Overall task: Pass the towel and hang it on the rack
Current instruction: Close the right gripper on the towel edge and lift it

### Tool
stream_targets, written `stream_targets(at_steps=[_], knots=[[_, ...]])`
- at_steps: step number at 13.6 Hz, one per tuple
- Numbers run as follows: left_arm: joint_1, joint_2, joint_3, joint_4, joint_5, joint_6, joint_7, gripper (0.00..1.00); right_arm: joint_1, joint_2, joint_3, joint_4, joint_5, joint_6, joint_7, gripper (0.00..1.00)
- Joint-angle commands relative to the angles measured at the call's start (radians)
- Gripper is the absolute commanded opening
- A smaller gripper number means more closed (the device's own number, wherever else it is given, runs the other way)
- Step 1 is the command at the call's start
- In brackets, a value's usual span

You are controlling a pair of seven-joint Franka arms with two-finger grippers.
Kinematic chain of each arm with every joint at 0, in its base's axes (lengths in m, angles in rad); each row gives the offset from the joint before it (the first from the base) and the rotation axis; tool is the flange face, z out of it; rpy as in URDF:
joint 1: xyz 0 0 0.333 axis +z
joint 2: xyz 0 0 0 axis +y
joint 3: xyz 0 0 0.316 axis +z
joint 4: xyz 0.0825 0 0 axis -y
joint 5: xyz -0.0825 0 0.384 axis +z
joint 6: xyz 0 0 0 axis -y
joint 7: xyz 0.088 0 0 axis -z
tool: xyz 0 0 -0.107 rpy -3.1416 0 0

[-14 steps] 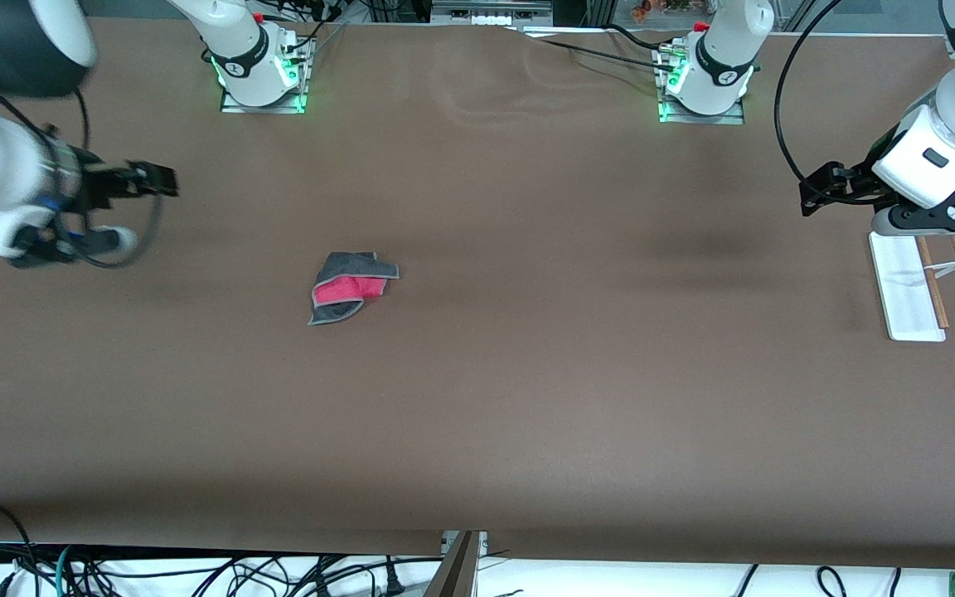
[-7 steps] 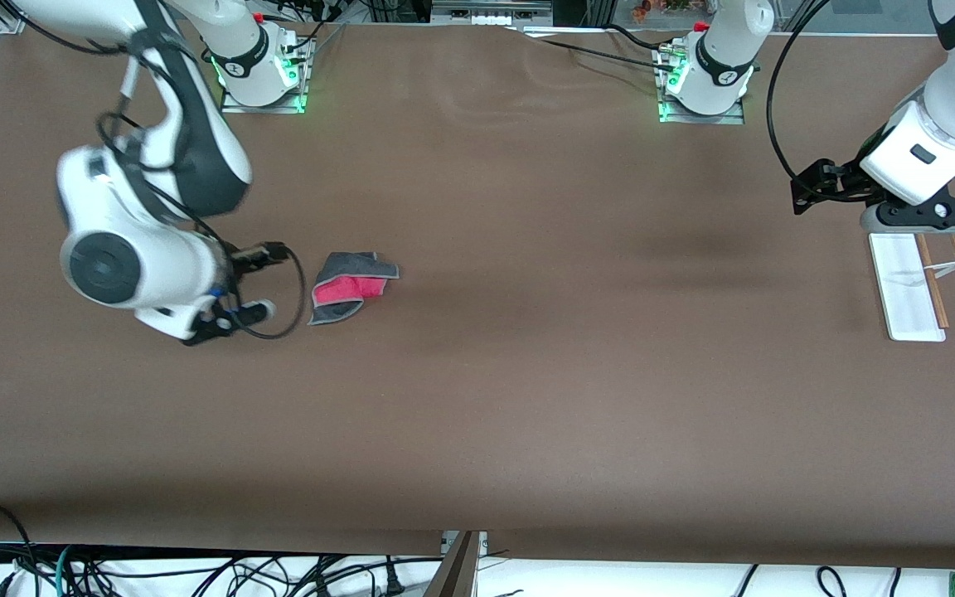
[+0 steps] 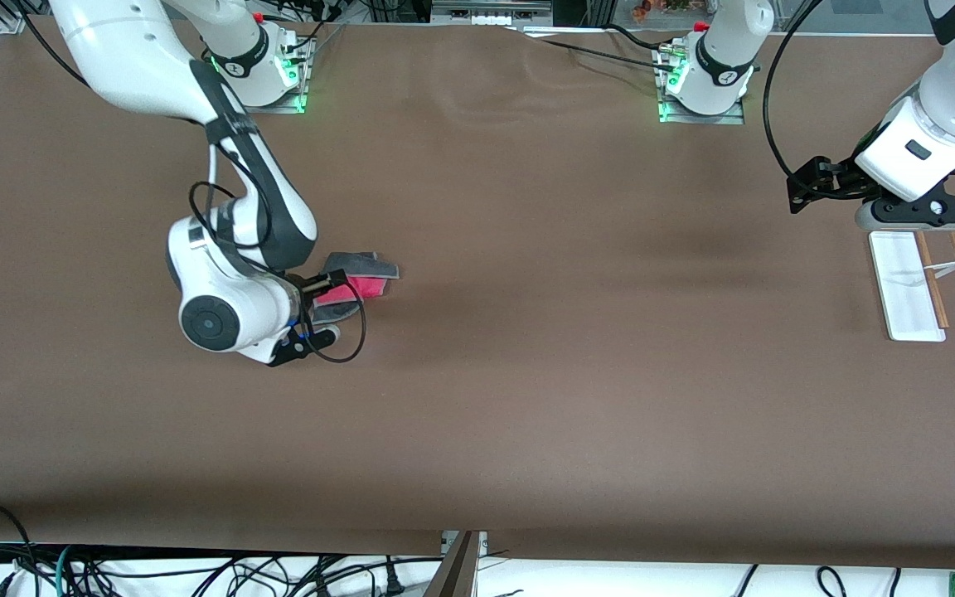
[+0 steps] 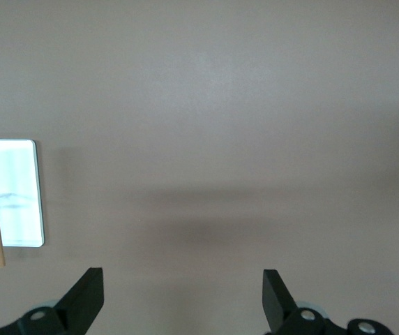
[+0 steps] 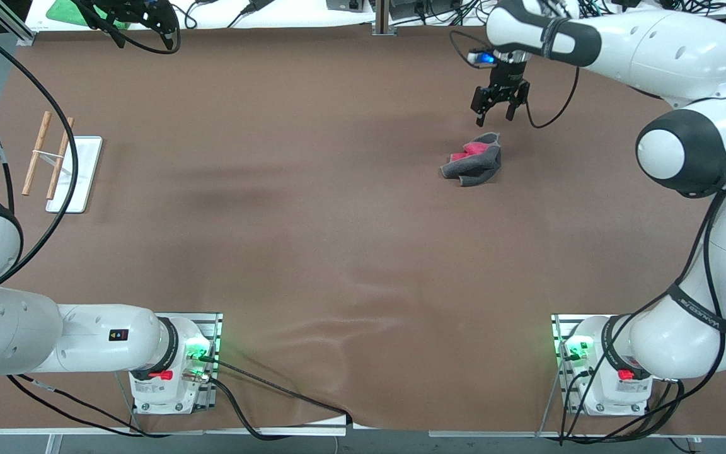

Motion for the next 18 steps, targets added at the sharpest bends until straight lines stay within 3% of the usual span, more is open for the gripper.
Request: stream_targets(at_steps=[1,3,11,18], knots=[[-0.001,-0.003,-0.001,0.016,0.002,-0.012,0.006,1.00,-0.007,0.000,0.006,-0.058,0.050,0.057,-0.059,1.00],[-0.001,-0.003,-0.001,0.017,0.004,-0.010,0.006,1.00,-0.007,0.007,0.008,-0.094,0.116,0.077,-0.078,1.00],[0.003,-0.001,0.001,0.016,0.001,-0.012,0.006,1.00,-0.006,0.008,0.031,-0.111,0.191,0.079,-0.110,1.00],[0.012,0.014,0.007,0.014,-0.001,-0.012,0.004,1.00,-0.009,-0.001,0.036,-0.171,0.196,0.031,-0.112,1.00]])
